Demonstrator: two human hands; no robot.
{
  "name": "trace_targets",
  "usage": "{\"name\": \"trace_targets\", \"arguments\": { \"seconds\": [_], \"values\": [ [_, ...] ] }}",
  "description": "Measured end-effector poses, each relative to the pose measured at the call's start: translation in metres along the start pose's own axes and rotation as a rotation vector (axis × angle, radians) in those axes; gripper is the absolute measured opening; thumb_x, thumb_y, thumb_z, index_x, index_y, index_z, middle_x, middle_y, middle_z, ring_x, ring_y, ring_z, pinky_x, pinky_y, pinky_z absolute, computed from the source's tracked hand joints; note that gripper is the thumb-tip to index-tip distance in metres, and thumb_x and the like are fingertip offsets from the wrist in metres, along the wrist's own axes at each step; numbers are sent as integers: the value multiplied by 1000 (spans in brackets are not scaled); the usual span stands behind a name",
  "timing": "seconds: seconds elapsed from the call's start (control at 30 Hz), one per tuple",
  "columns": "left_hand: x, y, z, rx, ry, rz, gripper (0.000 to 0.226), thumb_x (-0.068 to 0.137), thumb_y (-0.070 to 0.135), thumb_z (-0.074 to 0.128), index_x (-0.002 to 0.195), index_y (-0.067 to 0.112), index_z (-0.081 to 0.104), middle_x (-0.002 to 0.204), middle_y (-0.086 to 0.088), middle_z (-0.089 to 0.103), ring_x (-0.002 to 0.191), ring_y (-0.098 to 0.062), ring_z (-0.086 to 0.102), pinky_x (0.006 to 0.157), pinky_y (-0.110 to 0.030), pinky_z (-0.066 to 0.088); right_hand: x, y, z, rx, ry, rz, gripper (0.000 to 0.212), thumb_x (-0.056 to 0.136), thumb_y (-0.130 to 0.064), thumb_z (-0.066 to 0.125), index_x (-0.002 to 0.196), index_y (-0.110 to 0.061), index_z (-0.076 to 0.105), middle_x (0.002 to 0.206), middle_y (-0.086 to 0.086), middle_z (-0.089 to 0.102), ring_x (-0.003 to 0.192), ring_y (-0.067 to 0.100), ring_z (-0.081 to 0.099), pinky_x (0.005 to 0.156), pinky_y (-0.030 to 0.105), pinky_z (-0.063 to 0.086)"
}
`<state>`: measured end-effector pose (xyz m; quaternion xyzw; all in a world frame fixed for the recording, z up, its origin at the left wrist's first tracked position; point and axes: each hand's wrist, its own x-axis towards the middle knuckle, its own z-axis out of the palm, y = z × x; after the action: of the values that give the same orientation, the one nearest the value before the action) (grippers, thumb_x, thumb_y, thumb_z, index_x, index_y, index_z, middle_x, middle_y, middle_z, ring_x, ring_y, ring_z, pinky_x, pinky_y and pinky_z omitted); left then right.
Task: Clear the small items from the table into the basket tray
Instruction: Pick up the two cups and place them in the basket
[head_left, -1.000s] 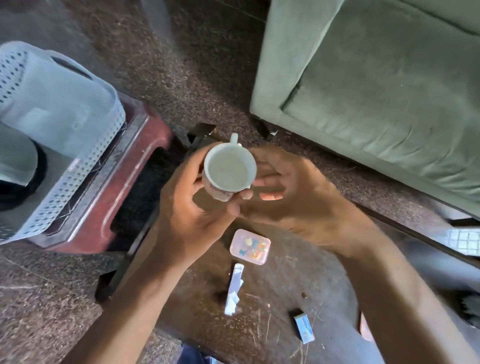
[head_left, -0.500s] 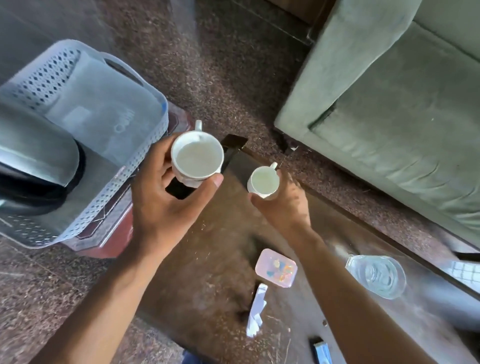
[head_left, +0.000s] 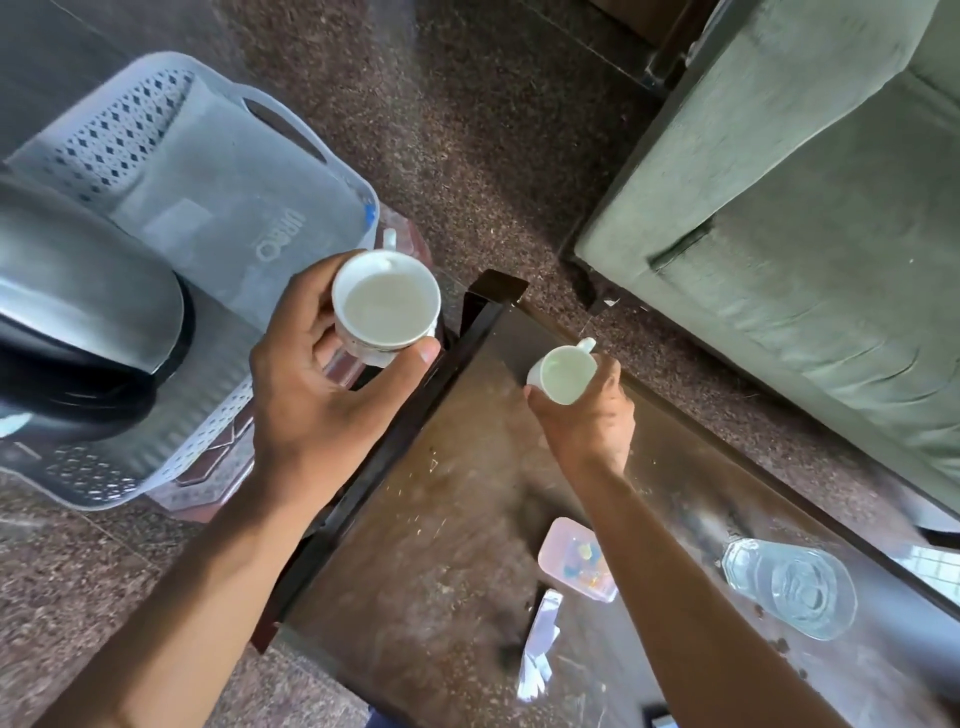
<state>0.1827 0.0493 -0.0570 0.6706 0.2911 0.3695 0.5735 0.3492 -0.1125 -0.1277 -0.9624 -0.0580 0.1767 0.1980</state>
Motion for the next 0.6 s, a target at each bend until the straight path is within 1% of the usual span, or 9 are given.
{"name": "trace_targets", "arguments": {
  "seconds": [0.1,0.17,0.23,0.33,0.4,0.47,0.53,0.57,0.6],
  "values": [
    [5,-2,-4,37,11,5,65,82,27,93,136,11,61,129,7,72,124,-20,71,101,-33,60,-2,-9,-7,7,2,-5,75,74,-50,89,129,-14,52,120,14,73,110,38,69,90,42,54],
    [9,-1,-8,55,28,5,66,81,28,93,137,13,61,131,3,71,125,-22,71,102,-37,60,-6,-22,-15,29,-2,-40,73,73,-48,89,128,-16,54,114,9,72,105,34,69,86,37,51],
    [15,1,-12,49,51,2,65,81,28,93,137,16,61,132,0,71,125,-24,71,102,-37,60,-11,-40,-28,70,-3,-110,70,73,-47,89,129,-19,56,101,-2,64,93,25,63,79,29,43],
    [27,5,-18,16,110,-19,63,80,22,92,135,17,60,131,1,70,123,-24,71,100,-33,60,-21,-75,-51,152,-4,-265,70,71,-42,90,131,-25,57,96,-13,57,85,13,55,77,24,38],
    [39,8,-21,-27,179,-67,64,78,20,89,134,17,59,129,0,69,119,-17,71,100,-30,59,-28,-100,-66,218,-17,-369,74,68,-36,92,131,-27,54,97,-16,58,84,13,56,76,25,40],
    [52,9,-24,-65,258,-101,64,76,18,88,133,14,58,129,-6,69,115,-14,71,99,-28,58,-33,-126,-79,302,-55,-444,74,67,-35,92,127,-28,50,96,-19,61,82,11,62,76,30,50],
    [66,7,-28,-69,322,-125,65,76,9,89,133,12,57,130,-10,70,115,-16,71,100,-30,58,-35,-151,-89,342,-126,-505,69,69,-39,91,124,-33,49,98,-21,63,92,1,64,75,27,56],
    [73,5,-30,-60,350,-137,64,77,7,89,133,13,58,130,-10,71,115,-17,72,101,-32,59,-34,-163,-92,345,-166,-533,68,70,-39,91,124,-35,50,101,-22,64,96,-1,64,77,27,58],
    [80,3,-32,-47,373,-147,64,76,7,90,131,15,59,128,-9,72,114,-18,73,101,-33,59,-33,-174,-93,343,-199,-562,68,70,-37,91,125,-34,52,105,-20,64,98,2,65,82,32,60]
  ]
}}
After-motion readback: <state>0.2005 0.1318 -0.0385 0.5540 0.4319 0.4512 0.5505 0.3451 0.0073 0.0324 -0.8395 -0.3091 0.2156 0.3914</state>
